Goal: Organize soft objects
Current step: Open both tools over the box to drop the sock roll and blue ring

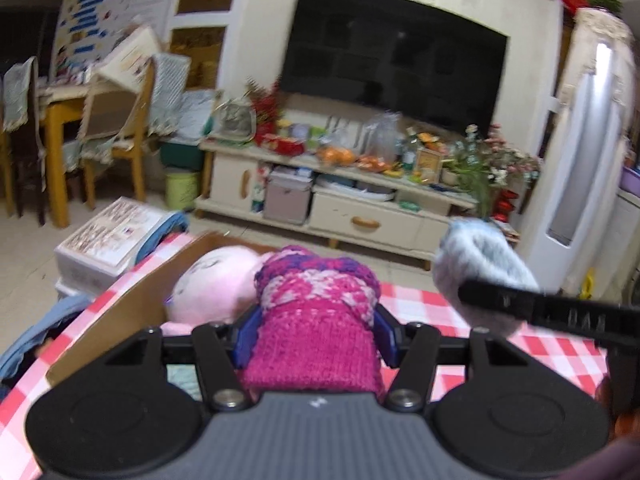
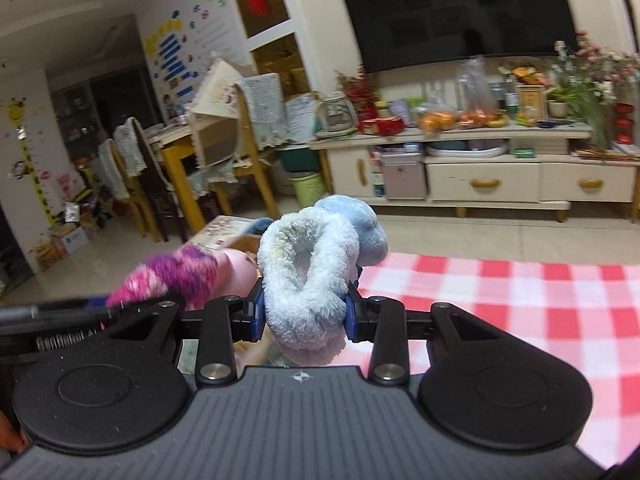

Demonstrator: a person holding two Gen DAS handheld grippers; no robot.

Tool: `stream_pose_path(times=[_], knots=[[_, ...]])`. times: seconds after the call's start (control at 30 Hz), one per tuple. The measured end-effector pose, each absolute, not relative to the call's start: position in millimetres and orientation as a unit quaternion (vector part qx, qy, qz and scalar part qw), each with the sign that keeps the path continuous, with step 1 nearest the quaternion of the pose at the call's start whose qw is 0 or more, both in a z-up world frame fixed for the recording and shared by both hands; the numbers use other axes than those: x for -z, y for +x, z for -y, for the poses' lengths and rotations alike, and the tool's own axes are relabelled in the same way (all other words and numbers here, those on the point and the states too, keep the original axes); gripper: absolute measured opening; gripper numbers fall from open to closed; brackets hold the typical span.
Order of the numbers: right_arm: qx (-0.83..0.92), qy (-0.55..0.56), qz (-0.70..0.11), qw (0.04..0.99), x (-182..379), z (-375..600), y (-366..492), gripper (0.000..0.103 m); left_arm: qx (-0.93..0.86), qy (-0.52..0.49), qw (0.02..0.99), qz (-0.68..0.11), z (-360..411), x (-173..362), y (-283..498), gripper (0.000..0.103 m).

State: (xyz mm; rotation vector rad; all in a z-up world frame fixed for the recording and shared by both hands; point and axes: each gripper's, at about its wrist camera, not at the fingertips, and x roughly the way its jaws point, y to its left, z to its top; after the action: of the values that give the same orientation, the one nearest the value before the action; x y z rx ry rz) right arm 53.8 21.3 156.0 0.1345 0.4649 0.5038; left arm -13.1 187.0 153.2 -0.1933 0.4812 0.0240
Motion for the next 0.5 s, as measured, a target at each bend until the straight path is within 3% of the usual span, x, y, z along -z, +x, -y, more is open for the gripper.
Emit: stream_pose_path(times=[0.5], knots=[[-0.303, 0.062, -0.266, 0.913, -127.0, -92.4, 136.3, 0.046, -0.02, -0.1, 0.946, -0.307, -200.2, -116.0, 15.7, 0.058]])
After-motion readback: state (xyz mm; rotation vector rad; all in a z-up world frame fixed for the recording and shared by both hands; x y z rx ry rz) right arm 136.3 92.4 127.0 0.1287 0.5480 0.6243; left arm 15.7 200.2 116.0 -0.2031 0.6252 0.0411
